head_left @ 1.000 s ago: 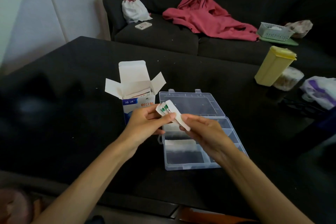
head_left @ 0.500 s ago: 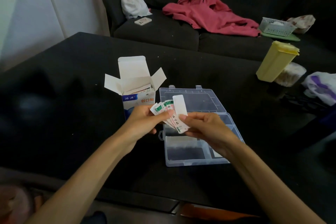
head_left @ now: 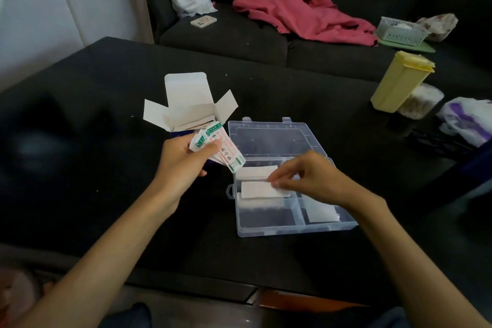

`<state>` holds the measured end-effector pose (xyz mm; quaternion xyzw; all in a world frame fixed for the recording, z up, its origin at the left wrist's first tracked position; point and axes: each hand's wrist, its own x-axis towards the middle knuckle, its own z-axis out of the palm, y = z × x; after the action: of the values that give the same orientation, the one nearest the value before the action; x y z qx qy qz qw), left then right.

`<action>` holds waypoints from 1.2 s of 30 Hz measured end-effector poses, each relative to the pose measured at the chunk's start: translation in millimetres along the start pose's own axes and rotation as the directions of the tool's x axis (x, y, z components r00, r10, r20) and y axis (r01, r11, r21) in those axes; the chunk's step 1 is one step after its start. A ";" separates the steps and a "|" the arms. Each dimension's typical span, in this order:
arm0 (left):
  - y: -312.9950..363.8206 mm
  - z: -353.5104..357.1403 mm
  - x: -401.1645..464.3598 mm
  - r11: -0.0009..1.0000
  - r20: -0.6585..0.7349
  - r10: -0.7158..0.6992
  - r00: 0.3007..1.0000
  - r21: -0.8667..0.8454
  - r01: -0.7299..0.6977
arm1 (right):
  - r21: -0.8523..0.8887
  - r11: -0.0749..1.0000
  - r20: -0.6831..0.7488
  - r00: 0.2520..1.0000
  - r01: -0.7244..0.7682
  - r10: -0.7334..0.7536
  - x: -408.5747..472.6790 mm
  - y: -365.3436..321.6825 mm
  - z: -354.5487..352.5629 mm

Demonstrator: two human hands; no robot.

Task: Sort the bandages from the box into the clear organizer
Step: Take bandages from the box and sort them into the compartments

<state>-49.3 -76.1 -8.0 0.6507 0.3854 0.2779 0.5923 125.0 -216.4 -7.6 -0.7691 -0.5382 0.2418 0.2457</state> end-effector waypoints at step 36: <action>0.0 24.9 -7.7 0.987 0.184 -0.142 0.973 -0.052 0.154 | 0.600 0.753 -0.058 0.923 -0.272 0.380 1.5 -27.4 10.9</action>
<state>-33.1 -96.3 -10.9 0.6227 0.3683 0.1857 0.6649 99.0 -205.5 1.4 -0.7571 -0.2718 0.3646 0.4690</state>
